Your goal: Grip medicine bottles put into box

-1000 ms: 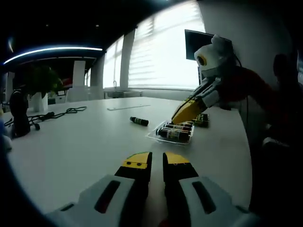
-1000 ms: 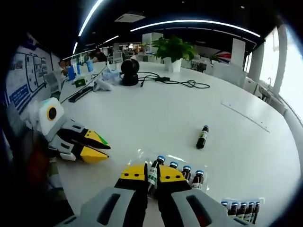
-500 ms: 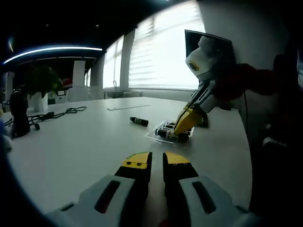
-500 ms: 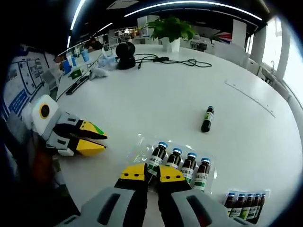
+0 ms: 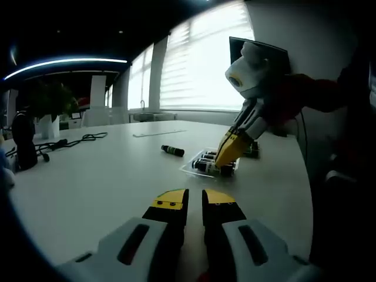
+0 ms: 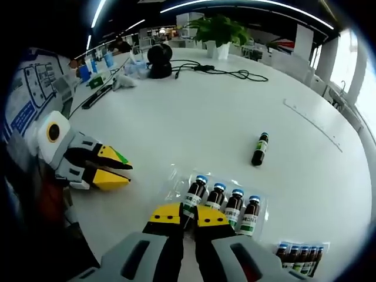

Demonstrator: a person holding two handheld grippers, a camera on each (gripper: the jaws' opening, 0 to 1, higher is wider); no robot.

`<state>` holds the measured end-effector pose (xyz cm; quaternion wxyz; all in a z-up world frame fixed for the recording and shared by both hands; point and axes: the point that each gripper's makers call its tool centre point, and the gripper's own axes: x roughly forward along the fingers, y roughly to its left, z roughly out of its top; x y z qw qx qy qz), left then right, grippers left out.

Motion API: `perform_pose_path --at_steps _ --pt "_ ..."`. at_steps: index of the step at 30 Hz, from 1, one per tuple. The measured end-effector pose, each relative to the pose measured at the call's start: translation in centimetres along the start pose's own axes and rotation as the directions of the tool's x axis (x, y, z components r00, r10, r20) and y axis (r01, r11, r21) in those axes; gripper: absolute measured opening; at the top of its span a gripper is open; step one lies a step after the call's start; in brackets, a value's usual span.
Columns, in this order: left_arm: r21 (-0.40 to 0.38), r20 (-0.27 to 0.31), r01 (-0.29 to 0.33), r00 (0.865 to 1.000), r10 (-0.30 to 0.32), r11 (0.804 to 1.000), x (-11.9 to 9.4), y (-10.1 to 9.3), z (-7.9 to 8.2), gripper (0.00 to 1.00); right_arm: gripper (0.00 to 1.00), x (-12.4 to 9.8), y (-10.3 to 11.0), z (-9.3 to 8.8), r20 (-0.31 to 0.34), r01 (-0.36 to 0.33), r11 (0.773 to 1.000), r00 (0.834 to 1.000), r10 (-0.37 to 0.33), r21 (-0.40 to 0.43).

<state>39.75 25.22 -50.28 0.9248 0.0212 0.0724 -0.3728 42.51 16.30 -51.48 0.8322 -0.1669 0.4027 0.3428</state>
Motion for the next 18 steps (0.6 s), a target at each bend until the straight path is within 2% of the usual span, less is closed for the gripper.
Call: perform_pose_path --at_steps 1,2,3,4,18 --pt "0.0 0.0 0.0 1.0 0.0 1.0 -0.01 0.0 0.0 0.04 0.02 0.17 -0.1 -0.65 -0.032 0.011 1.0 0.999 -0.01 0.012" --pt "0.001 0.0 0.0 1.0 0.0 1.0 -0.01 0.0 -0.01 0.04 0.04 0.46 -0.02 -0.35 -0.01 0.0 1.0 1.0 0.0 0.017" --pt "0.0 0.0 0.0 1.0 0.0 1.0 -0.02 0.0 -0.02 0.04 0.04 0.24 0.06 -0.36 -0.017 -0.003 0.999 1.0 0.004 0.049" --pt "0.001 0.0 0.0 1.0 0.0 1.0 -0.02 0.0 -0.02 0.04 0.04 0.08 0.16 -0.25 -0.016 -0.007 1.0 1.0 0.007 0.024" --pt "-0.001 0.001 0.001 1.0 -0.001 1.0 -0.02 0.01 0.0 0.04 0.04 0.11 -0.27 -0.23 0.034 0.019 0.999 0.999 -0.02 0.047"
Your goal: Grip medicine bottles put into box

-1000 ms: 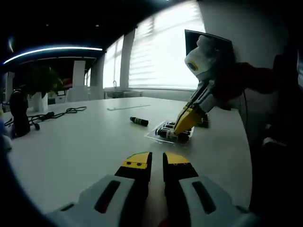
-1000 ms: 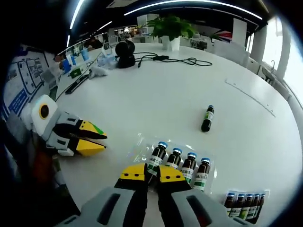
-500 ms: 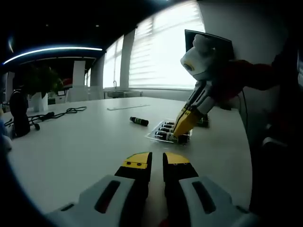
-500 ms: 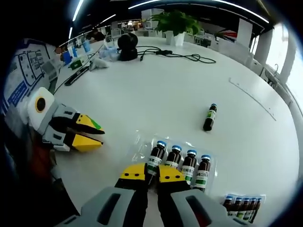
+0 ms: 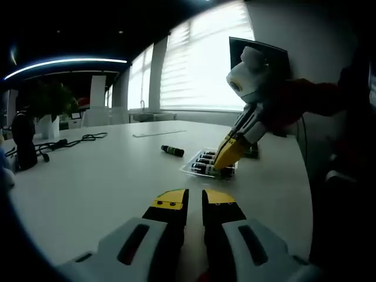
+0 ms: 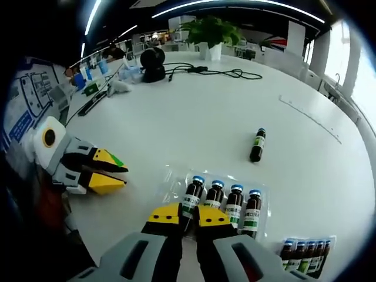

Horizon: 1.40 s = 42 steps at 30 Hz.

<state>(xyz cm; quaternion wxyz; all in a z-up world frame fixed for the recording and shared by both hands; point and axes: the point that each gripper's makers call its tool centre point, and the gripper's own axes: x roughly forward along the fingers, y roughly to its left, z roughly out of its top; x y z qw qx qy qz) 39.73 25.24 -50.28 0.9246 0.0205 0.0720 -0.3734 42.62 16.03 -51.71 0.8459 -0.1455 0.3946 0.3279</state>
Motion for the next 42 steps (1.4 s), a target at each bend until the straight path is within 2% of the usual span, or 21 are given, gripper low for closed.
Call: perform_pose_path --at_steps 13,18,26,37,42 --pt "-0.001 0.0 0.001 1.0 -0.001 1.0 0.0 0.0 0.0 0.04 0.04 -1.2 -1.3 1.2 0.057 0.028 0.999 0.998 -0.027 -0.026" --pt "0.001 0.0 0.001 1.0 -0.001 1.0 0.0 0.0 0.0 0.04 0.04 -1.0 -1.4 1.3 0.062 0.003 0.999 0.998 -0.001 -0.034" --pt "-0.002 0.003 0.002 1.0 -0.002 1.0 0.0 0.0 0.1 0.04 0.04 -0.5 -2.0 1.5 0.074 0.002 0.999 0.997 0.002 -0.049" --pt "-0.001 0.004 0.005 1.0 -0.005 1.0 0.0 -0.1 0.1 0.04 0.04 0.2 -4.4 3.3 0.126 0.06 0.998 0.99 -0.058 -0.013" --pt "-0.001 0.005 0.007 1.0 -0.007 1.0 0.0 -0.1 0.1 0.04 0.08 0.7 -6.0 4.1 0.148 0.105 0.994 0.984 -0.101 -0.02"
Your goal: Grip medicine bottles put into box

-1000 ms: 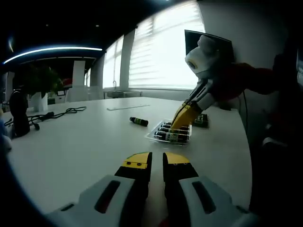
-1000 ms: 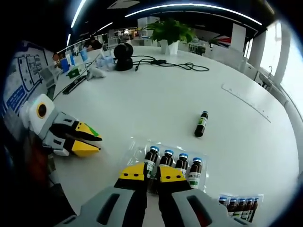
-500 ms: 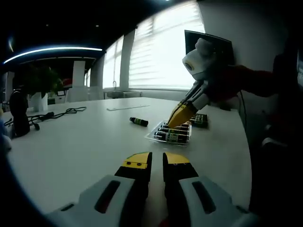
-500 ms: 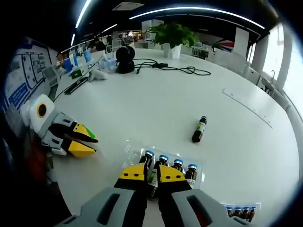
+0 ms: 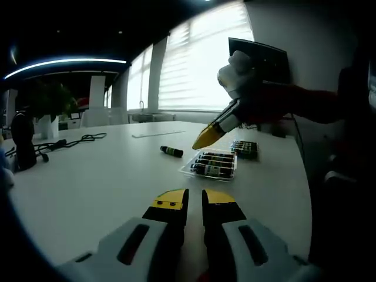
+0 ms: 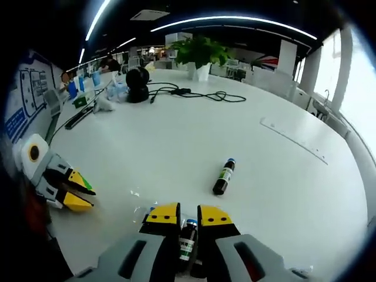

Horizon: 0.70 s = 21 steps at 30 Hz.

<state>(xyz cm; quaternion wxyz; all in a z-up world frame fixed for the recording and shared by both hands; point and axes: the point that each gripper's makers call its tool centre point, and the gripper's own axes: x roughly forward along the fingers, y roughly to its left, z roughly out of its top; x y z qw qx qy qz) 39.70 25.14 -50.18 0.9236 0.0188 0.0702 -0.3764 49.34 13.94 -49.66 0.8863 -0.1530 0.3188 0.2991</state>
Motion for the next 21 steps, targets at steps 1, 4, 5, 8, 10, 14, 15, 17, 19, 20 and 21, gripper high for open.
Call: perform_pose_path --at_steps 1,4,5,8,10,14,15,17,19,20,21 --pt "0.0 0.001 0.0 1.0 0.0 1.0 0.0 0.0 0.0 0.04 0.08 0.1 -0.3 0.1 0.0 0.009 1.0 1.0 -0.009 0.001" --pt "-0.001 0.002 0.001 1.0 -0.001 1.0 0.0 0.0 0.0 0.04 0.08 0.4 -1.2 0.4 0.008 0.027 1.0 1.0 -0.027 0.001" --pt "-0.003 0.002 0.002 1.0 -0.002 1.0 0.0 0.0 0.0 0.04 0.08 0.5 -1.5 0.5 0.01 0.034 0.999 0.999 -0.034 0.004" --pt "-0.003 0.002 0.003 1.0 -0.003 1.0 0.0 -0.1 0.1 0.04 0.08 0.9 -2.2 0.8 0.013 0.047 0.999 0.999 -0.047 -0.001" --pt "-0.003 0.003 0.003 1.0 -0.003 1.0 0.0 -0.1 0.1 0.04 0.07 1.3 -2.6 1.0 0.017 0.044 0.999 0.999 -0.044 0.022" --pt "-0.005 0.004 0.003 1.0 -0.003 1.0 0.0 -0.1 0.1 0.04 0.06 1.8 -2.8 1.3 0.025 0.035 0.999 0.999 -0.036 0.039" --pt "-0.005 0.004 0.003 1.0 -0.003 1.0 0.0 -0.1 0.1 0.04 0.06 1.9 -2.9 1.4 0.03 0.032 0.999 0.999 -0.033 0.042" --pt "-0.005 0.004 0.004 1.0 -0.004 1.0 0.0 -0.1 0.1 0.04 0.06 2.2 -3.1 1.5 0.032 0.031 0.998 0.999 -0.032 0.054" --pt "-0.005 0.004 0.004 1.0 -0.004 1.0 0.0 -0.1 0.1 0.04 0.06 2.5 -3.3 1.6 0.035 0.03 0.998 0.999 -0.032 0.054" --pt "-0.006 0.004 0.003 1.0 -0.003 1.0 0.0 -0.1 0.1 0.04 0.06 2.6 -3.5 1.7 0.04 0.03 0.998 0.999 -0.032 0.058" --pt "-0.006 0.004 0.003 1.0 -0.003 1.0 0.0 -0.1 0.1 0.04 0.06 2.8 -3.7 1.7 0.042 0.03 0.997 0.999 -0.033 0.069"
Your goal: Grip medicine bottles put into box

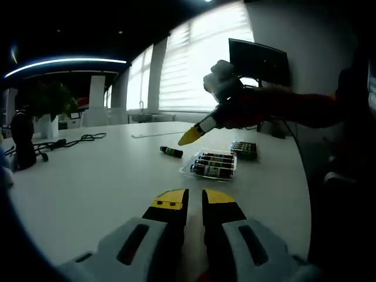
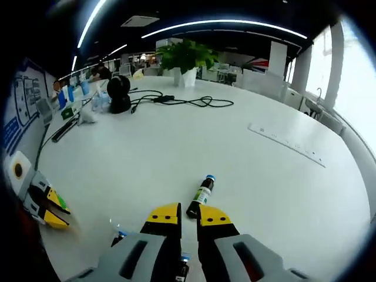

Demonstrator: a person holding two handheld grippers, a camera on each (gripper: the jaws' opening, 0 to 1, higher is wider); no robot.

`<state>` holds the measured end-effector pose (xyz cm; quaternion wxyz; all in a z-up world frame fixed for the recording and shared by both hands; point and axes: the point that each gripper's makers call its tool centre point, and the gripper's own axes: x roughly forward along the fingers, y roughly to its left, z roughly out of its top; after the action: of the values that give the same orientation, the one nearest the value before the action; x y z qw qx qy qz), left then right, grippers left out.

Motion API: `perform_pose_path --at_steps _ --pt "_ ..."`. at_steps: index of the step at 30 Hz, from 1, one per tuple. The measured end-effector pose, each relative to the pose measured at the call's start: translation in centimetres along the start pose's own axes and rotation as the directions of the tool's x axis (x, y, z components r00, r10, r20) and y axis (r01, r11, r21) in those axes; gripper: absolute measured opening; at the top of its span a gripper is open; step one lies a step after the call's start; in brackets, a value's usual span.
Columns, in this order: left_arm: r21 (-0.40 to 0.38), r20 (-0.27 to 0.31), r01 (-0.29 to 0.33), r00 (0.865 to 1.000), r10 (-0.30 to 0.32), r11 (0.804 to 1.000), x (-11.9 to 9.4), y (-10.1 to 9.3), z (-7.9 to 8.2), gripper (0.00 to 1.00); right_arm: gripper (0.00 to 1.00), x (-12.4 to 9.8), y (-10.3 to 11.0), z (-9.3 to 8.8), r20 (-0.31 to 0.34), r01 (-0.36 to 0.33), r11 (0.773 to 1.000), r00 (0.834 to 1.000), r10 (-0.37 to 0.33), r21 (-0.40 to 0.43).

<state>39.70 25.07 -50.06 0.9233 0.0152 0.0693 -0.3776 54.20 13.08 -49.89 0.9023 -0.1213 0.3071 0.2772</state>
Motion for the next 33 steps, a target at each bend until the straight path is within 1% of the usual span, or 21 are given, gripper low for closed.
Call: perform_pose_path --at_steps 4,6,7,10,13,17,25,33 --pt "0.001 -0.001 -0.001 1.0 0.001 1.0 0.0 0.0 0.0 0.04 0.06 0.7 -0.5 0.6 0.018 0.003 1.0 1.0 -0.003 0.029" --pt "0.001 -0.002 -0.001 1.0 0.001 1.0 0.0 0.0 0.0 0.04 0.06 1.3 -0.9 0.6 0.011 0.017 0.998 1.0 -0.018 0.067" --pt "0.001 -0.002 -0.001 1.0 0.001 1.0 0.0 0.0 0.0 0.04 0.06 1.4 -1.1 0.5 0.002 0.028 0.997 1.0 -0.028 0.073" --pt "0.0 -0.002 -0.001 1.0 0.001 1.0 0.0 0.0 0.0 0.04 0.06 2.2 -1.7 0.8 -0.012 0.059 0.996 0.998 -0.058 0.064" --pt "0.0 -0.002 0.0 1.0 0.0 1.0 0.0 0.0 0.0 0.04 0.07 2.9 -1.7 1.0 -0.038 0.06 0.996 0.998 -0.057 0.073" --pt "-0.002 -0.001 0.0 1.0 0.0 1.0 0.0 0.0 0.0 0.04 0.09 3.5 -1.3 0.7 -0.076 0.053 0.993 0.996 -0.045 0.107" --pt "-0.002 0.0 0.0 1.0 0.0 1.0 0.0 0.0 0.0 0.04 0.09 4.4 -1.2 -0.6 -0.124 0.062 0.992 0.991 -0.048 0.113" --pt "-0.002 -0.001 0.001 1.0 -0.001 1.0 -0.1 0.0 0.0 0.04 0.08 4.6 -1.3 -1.1 -0.147 0.069 0.99 0.988 -0.051 0.121"
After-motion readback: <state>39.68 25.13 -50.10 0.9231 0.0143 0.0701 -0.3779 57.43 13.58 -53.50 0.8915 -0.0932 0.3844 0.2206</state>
